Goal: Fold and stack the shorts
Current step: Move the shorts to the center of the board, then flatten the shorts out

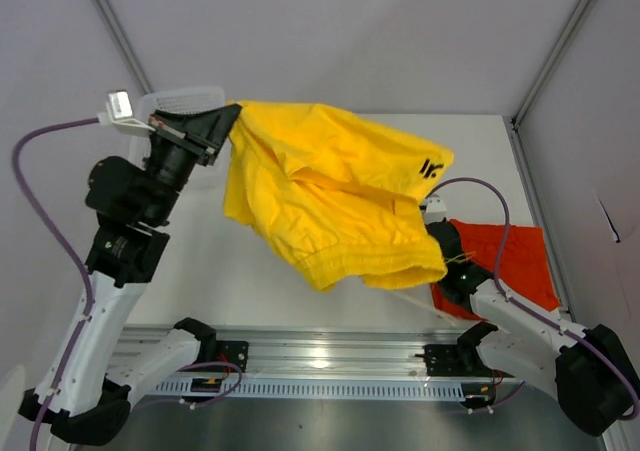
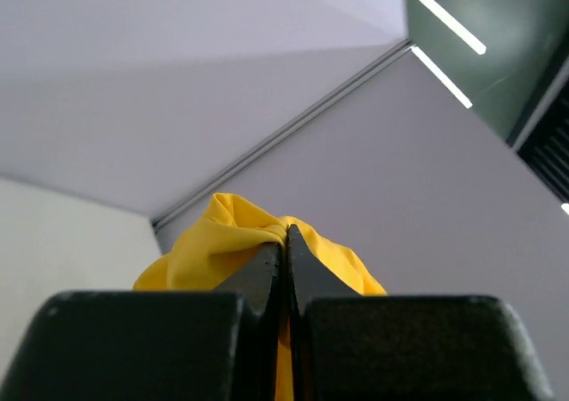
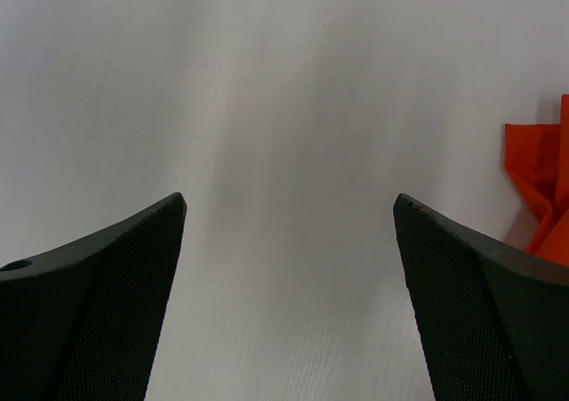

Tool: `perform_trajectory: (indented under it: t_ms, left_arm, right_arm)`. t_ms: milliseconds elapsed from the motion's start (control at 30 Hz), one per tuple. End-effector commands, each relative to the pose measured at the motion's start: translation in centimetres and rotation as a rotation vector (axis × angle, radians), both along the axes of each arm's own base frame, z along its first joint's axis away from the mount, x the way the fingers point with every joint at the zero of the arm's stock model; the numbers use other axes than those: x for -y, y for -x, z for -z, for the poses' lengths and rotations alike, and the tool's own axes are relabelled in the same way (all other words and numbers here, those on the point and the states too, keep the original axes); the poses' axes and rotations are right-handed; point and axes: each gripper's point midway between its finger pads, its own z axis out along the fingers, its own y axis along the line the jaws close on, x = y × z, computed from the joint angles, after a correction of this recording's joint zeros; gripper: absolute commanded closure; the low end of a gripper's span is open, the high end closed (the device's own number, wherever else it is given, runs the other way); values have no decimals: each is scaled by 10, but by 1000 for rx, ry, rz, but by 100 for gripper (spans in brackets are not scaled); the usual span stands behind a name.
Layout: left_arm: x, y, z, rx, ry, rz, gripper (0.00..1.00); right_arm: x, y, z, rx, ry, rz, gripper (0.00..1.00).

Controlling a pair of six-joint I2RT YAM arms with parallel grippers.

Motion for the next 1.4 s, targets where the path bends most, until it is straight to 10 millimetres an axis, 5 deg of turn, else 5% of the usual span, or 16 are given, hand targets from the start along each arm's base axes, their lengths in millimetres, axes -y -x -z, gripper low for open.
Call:
perform_trajectory:
  t_ms: [0,67,133,167,200,267,333,400,433,500,533,567,800,1000,1200,1367]
  left_arm:
    - [11,-32,66,-120,2,-6,100]
    - [19,-51,128,-238,-40,-8,100]
    - [26,-61,159,-278,-53,-2,100]
    - [29,-68,218,-380,-94,-3,100]
    - [33,-72,229,-380,-84,3,100]
    - [36,-79,302,-504,-137,-2,100]
    - [39,-88,338,-576,-184,-9,100]
    - [39,-93,345,-563,-293,-10,91]
    - [42,-99,338,-564,-328,-9,66]
    - [40,-102,323,-591,-423,-8,37]
    - [33,-104,327,-625,-459,-45,11]
    - [24,-106,316,-647,-506,-89,3]
    - [-13,-82,308,-671,-694,-181,1]
    - [-1,-35,321,-582,-720,0,1]
    - [3,16,372,-649,-808,91,2]
    - [14,49,396,-674,-870,157,3]
  right_arm:
    - [5,-9,-22,69,-32,38,0]
    - [7,-9,-24,76,-41,44,1]
    - [10,-9,-24,74,-46,54,1]
    - [11,-9,-25,74,-52,58,1]
    - [12,-9,-24,73,-55,59,1]
    - [13,-9,-25,74,-63,56,1]
    - [11,-9,-25,75,-70,50,1]
    - [10,-8,-24,69,-71,43,1]
    - [10,-8,-23,67,-71,37,0]
    - [2,-4,-24,64,-83,-10,1]
    - [-4,-3,-27,72,-99,-44,0]
    - [-16,5,-28,64,-124,-121,0]
    - [-59,22,-19,29,-100,-306,2]
    - [-82,29,-7,-25,-39,-386,17]
    - [-102,47,-6,-22,25,-476,24]
    - [-106,42,24,-128,101,-464,29]
